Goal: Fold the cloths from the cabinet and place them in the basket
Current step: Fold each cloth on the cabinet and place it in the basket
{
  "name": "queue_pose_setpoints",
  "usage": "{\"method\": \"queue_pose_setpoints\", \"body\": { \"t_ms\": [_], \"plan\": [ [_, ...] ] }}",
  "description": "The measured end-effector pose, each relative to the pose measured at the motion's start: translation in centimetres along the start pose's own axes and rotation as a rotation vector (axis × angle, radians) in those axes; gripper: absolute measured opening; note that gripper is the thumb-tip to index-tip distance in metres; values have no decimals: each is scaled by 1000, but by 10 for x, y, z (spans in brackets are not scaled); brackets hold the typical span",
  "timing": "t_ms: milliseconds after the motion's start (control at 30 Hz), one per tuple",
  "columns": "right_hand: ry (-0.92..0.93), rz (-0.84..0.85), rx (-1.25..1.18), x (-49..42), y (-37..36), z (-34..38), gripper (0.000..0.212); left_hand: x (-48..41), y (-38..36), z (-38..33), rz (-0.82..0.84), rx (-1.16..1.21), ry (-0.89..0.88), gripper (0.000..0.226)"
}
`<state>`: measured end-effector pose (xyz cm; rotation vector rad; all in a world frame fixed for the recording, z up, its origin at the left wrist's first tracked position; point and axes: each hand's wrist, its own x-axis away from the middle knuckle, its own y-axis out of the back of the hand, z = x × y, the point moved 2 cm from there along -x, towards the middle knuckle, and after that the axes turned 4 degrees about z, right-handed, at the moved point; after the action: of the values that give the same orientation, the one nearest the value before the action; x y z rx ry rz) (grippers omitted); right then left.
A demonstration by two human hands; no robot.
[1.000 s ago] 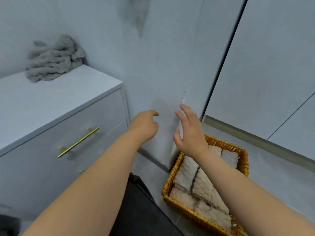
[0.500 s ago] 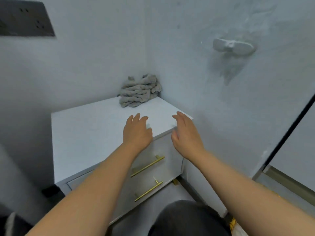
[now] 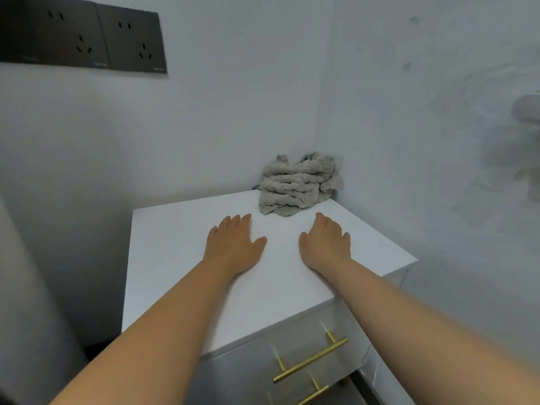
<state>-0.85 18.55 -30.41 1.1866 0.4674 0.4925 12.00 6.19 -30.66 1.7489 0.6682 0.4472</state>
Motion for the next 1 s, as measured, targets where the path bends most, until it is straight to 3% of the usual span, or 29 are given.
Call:
{"method": "queue_pose_setpoints", "body": {
  "t_ms": [67, 200, 433, 567, 767, 900, 1000],
  "plan": [
    [98, -49, 30, -16, -5, 7, 58, -13, -3, 4, -28, -14, 5, 64],
    [383, -105, -117, -43, -10, 25, 43, -28, -3, 4, -87, -55, 36, 48],
    [328, -200, 59, -45, -12, 27, 26, -30, -1, 5, -137, -18, 31, 40],
    [264, -170, 108, -40, -12, 25, 28, -22, 3, 7, -140, 99, 15, 42],
    [284, -210, -31, -29, -2, 26, 17, -18, 6, 10, -219, 306, -26, 51],
    [308, -79, -378, -6, -1, 23, 18, -14, 4, 0, -225, 306, -277, 60],
    [245, -91, -559, 5, 6, 16, 21, -12, 4, -4, -297, 321, -357, 43]
  ]
}}
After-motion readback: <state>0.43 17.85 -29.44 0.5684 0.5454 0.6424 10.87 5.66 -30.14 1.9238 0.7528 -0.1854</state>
